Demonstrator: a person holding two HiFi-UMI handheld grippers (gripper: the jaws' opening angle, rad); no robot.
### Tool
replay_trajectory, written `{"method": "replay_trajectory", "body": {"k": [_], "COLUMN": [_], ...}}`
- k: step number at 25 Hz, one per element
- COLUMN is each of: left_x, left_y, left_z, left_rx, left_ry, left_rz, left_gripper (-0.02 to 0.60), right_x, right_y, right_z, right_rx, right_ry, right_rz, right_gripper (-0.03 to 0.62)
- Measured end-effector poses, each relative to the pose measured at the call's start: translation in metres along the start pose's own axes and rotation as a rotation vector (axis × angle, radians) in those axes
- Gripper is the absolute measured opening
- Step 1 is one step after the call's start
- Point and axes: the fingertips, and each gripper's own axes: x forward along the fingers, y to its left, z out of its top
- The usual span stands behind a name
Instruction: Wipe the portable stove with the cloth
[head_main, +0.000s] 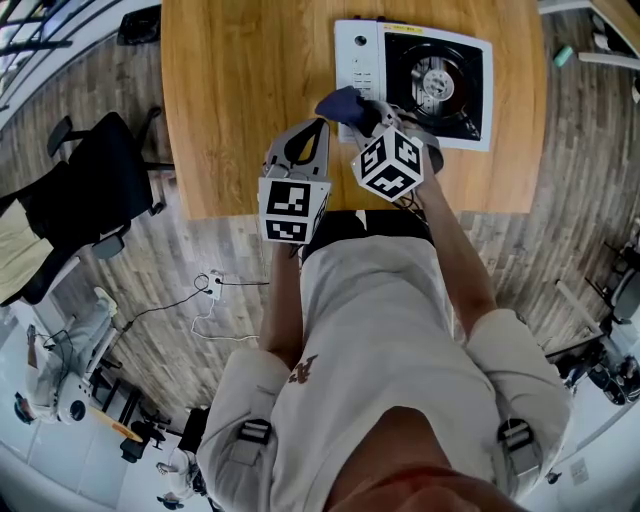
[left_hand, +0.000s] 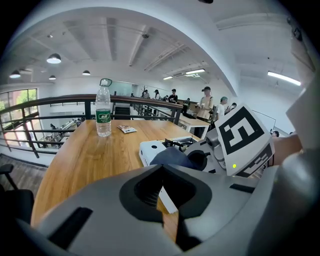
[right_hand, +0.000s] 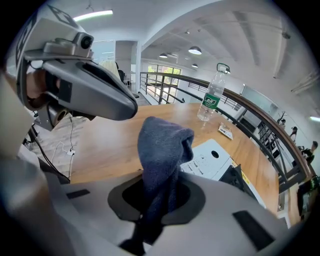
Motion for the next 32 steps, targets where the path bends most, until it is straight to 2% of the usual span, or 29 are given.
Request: {"method": "replay_trajectory", "body": {"k": [13, 21, 32], "left_x": [-0.012, -0.023, -0.03], "left_y": [-0.002, -0.006, -0.025], "left_z": [-0.005, -0.002, 0.005], "left_rx": [0.021, 0.046, 0.065], "left_ry": [-0.014, -0.033, -0.052], "left_rz": [-0.022, -0.045, -0.085], "left_gripper": [0.02, 0.02, 0.02], "right_x": [-0.009, -0.027, -0.081], "right_y": [0.018, 0.026, 0.019], "right_z": [-0.009, -0.014, -0.013], "right_rx": [0.047, 0.14, 0.291], "right_ry": [0.025, 0.005, -0.103], "right_rz": [0.006, 0.017, -0.042], "right_gripper": [0.052, 0.052, 0.052]}}
